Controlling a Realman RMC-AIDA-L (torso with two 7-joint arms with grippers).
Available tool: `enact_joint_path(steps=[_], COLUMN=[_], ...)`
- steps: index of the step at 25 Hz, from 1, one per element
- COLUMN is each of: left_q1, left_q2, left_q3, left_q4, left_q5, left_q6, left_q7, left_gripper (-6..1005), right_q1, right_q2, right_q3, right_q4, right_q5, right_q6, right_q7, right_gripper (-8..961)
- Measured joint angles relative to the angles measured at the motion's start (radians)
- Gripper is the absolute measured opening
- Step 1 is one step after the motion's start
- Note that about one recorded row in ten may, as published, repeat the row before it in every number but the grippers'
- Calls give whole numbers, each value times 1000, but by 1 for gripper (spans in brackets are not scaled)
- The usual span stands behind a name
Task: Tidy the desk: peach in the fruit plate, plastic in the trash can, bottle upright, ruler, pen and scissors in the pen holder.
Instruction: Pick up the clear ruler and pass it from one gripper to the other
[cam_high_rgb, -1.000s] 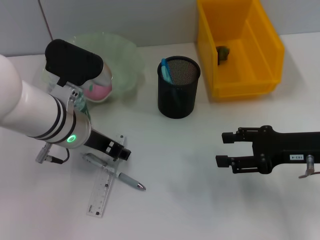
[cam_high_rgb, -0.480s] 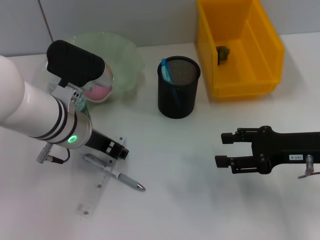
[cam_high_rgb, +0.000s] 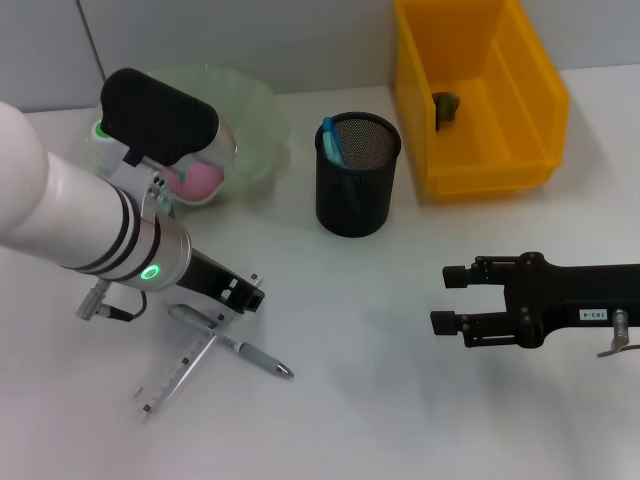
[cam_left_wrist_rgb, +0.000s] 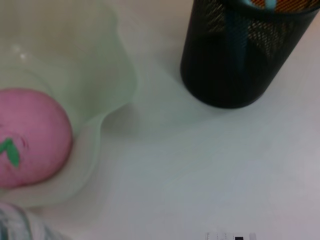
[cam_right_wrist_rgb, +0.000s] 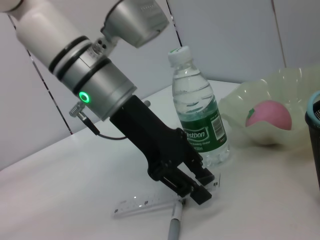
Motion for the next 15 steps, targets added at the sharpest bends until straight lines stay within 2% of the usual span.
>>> enact_joint_path(steps=[3, 6, 9, 15], left_q1=[15, 44, 75, 144], left_q2=[4, 6, 8, 10], left_q3=[-12, -80, -176, -374], left_q4=[61, 131, 174, 195], left_q5=[-7, -64, -197, -588], left_q6=[38, 93, 144, 259], left_q7=[4, 60, 148, 391], left_gripper=[393, 394, 396, 399], right_q1=[1, 1, -1, -4], right_q2=[0, -1, -1, -3], right_q3=[0, 1, 3, 5], right_q4=[0, 0, 0, 0], right_q5=[0, 0, 0, 0], right_q6=[0, 3, 6, 9], right_q7=[0, 0, 0, 0], right_gripper=[743, 743, 742, 742])
